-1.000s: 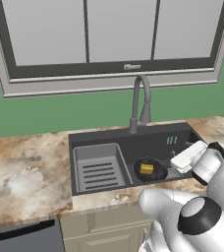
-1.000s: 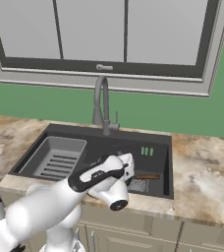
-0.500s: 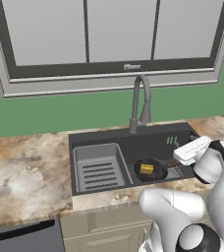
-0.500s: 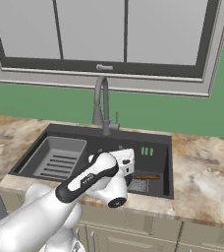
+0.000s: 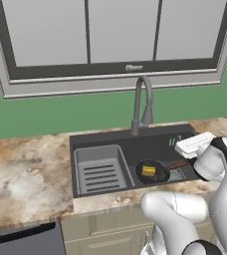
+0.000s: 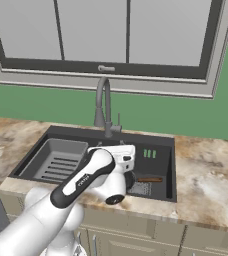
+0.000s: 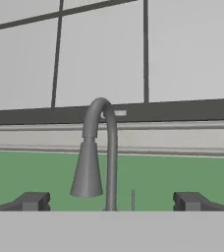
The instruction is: Pick the pan and sponge and place them into the sink. Then turn on the water.
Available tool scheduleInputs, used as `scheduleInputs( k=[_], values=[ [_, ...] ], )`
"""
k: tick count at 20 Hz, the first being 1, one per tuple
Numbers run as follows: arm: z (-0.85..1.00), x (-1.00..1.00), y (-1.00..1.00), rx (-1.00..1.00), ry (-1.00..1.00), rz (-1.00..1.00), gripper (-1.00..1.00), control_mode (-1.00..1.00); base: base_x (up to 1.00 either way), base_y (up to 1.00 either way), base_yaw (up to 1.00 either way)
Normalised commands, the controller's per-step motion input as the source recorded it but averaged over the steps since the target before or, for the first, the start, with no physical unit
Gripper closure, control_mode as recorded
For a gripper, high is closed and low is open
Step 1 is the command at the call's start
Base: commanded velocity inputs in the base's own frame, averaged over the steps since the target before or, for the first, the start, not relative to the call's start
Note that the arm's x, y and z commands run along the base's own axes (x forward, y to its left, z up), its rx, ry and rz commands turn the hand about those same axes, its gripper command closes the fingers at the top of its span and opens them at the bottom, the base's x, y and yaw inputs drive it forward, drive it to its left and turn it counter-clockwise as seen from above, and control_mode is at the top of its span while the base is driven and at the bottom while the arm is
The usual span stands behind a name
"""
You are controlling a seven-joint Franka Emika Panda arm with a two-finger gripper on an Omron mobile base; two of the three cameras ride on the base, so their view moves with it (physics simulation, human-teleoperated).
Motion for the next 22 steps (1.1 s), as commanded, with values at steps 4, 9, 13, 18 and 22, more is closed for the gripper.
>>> scheduleInputs(
  k=[4, 9, 13, 18, 22],
  values=[
    [0.21, 0.15, 0.14, 0.02, -0.09, -0.06, -1.00, -1.00, 0.00, 0.00, 0.00],
    [0.15, 0.12, 0.11, -0.01, -0.09, -0.07, -1.00, -1.00, 0.00, 0.00, 0.00],
    [0.10, 0.04, 0.01, -0.04, -0.05, -0.10, -1.00, -1.00, 0.00, 0.00, 0.00],
    [0.04, 0.17, 0.01, -0.05, -0.01, -0.08, -1.00, -1.00, 0.00, 0.00, 0.00],
    [0.02, 0.28, 0.00, -0.03, 0.00, -0.02, -1.00, -1.00, 0.00, 0.00, 0.00]
  ],
)
